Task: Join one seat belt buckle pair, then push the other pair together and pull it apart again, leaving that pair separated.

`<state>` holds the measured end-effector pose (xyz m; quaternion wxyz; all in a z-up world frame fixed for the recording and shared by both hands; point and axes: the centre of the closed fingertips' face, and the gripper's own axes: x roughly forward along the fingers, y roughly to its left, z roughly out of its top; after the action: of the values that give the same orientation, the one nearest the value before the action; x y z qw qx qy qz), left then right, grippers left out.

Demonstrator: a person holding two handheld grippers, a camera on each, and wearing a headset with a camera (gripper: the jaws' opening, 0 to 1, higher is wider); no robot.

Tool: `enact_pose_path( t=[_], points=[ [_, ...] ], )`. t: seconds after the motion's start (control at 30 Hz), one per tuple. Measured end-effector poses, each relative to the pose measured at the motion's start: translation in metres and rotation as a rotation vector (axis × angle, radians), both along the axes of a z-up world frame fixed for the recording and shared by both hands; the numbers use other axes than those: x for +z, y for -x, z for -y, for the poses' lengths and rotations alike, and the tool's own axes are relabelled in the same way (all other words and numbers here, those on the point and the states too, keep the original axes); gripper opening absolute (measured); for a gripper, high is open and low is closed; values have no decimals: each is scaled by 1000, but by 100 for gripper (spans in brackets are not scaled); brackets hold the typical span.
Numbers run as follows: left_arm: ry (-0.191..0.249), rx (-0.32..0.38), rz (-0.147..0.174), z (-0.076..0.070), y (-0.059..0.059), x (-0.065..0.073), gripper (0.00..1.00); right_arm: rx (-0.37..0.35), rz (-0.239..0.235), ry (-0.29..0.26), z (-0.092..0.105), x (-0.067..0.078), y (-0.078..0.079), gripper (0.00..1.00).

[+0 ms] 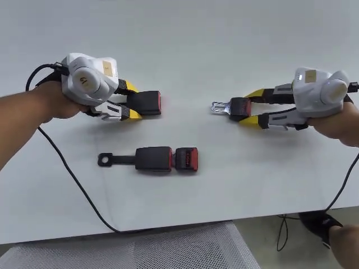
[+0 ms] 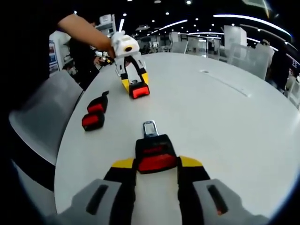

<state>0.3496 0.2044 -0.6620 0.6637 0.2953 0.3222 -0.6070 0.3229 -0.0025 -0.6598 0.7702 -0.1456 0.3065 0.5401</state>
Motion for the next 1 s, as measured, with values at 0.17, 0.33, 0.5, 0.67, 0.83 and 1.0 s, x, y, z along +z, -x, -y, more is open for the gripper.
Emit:
enact_pose_path(
  t=[0.17,0.33,0.5,0.67,0.83,1.0],
  points=[
    [-2,1,-1,0,0,0,34,-2,1,-12,-8,2,-3,33],
    [-3,1,-2,1,0,0,34,12,5,-28,-21,3,-6,33],
    [-7,-1,-2,1,0,0,34,20,9,-42,-31,4,-7,33],
    [-12,-6,-3,2,0,0,34,28,12,-55,-41,4,-9,33],
    [-18,-6,-4,3,-1,0,34,32,13,-65,-55,2,-12,33],
    [-22,-11,-3,3,-2,0,34,42,16,-74,-68,2,-16,33]
  ],
)
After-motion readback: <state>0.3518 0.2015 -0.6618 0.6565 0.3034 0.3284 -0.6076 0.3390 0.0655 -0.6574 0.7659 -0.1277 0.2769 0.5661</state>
